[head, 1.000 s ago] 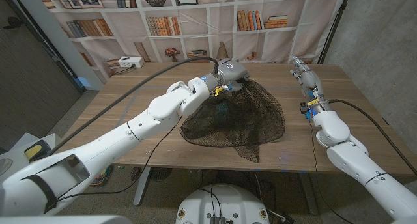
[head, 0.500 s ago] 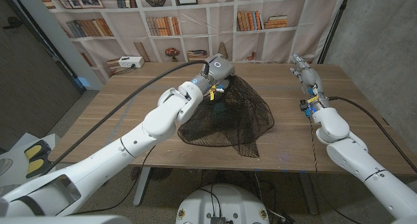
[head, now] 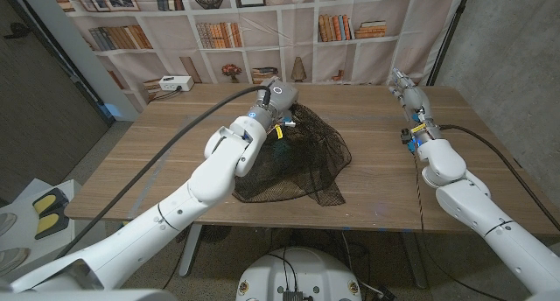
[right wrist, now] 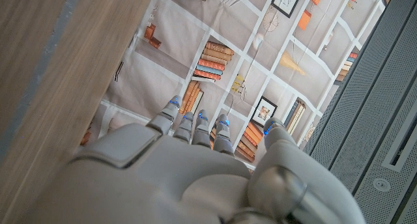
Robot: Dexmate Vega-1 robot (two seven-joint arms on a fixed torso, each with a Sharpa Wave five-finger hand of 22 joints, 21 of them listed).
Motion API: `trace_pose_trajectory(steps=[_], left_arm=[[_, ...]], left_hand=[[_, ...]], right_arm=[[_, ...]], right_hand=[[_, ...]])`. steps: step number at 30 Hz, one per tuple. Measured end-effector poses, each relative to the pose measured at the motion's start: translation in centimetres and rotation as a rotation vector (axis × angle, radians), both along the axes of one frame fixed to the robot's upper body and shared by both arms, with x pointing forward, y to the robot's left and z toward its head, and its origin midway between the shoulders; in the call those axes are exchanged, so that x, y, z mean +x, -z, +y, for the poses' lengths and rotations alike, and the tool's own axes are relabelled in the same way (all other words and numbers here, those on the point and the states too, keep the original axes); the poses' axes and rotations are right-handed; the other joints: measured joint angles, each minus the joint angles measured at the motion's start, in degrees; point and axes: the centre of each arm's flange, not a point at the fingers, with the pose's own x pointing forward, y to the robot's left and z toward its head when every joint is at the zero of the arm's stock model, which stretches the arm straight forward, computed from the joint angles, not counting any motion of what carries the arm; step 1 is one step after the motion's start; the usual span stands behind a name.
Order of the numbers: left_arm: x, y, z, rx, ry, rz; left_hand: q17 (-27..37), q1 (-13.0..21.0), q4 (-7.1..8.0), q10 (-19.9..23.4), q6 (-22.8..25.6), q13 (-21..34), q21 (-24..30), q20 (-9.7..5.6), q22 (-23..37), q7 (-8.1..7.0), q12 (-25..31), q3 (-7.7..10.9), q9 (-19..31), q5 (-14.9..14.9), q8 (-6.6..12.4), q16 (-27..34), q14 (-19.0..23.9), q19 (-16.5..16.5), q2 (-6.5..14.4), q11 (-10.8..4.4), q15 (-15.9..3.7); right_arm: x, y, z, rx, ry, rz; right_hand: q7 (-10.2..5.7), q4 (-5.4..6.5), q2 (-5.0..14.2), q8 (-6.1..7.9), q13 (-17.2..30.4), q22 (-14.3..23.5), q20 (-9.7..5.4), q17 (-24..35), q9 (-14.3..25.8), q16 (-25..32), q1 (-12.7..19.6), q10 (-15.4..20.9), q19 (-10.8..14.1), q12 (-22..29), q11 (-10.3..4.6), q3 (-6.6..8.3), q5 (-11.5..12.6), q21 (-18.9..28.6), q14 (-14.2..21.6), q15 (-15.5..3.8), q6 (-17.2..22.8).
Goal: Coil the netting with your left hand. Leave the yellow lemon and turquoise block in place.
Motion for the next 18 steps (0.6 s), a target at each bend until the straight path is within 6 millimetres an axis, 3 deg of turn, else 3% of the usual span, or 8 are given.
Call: trace_pose_trajectory(steps=[10,16,18], left_arm=[[-0.6,2.1,0.6,-0.010,-0.084,0.047],[-1.0,3.0,0.0,-0.044,-0.066,0.078],[-1.3,2.8,0.6,-0.030,-0.166,0.052]], left_hand=[[0.75,1.36,-0.34,0.62,0.71,-2.04,0.16,-0.52,0.06,0.07,-0.72,-0.60,-0.25,-0.01,-0.02,0.31,0.67,0.53,0.01,0.59,-0.33],[0.97,1.66,-0.19,0.95,1.15,-2.49,1.02,-0.93,0.30,0.10,-0.90,-0.76,-0.52,-0.01,-0.20,0.31,1.80,1.79,0.30,0.92,-0.53],[0.86,1.66,-0.09,1.02,1.23,-2.51,1.22,-0.86,0.30,0.18,-0.94,-0.86,-0.52,-0.02,-0.39,0.31,2.03,2.24,0.30,1.00,-0.60]], right_arm=[[0.3,-0.9,0.1,0.022,0.019,-0.020],[0.3,-0.9,-0.1,0.031,0.035,-0.024],[0.2,-1.3,0.1,0.040,0.034,-0.032]], right_hand=[[-0.42,0.25,-0.01,0.00,0.00,0.00,-0.31,0.00,0.00,0.00,0.00,0.00,0.31,0.00,0.00,0.25,0.00,0.00,0.00,0.00,0.42],[-0.42,0.25,-0.01,0.00,0.00,0.00,-0.30,0.00,0.00,0.00,0.01,0.05,0.30,0.00,-0.05,0.25,0.00,0.00,0.31,-0.31,0.42],[-0.42,0.35,0.00,0.00,0.00,0.00,-0.42,0.00,0.00,0.00,0.02,0.31,0.42,0.00,-0.31,0.35,0.00,0.00,0.54,-0.07,0.42]])
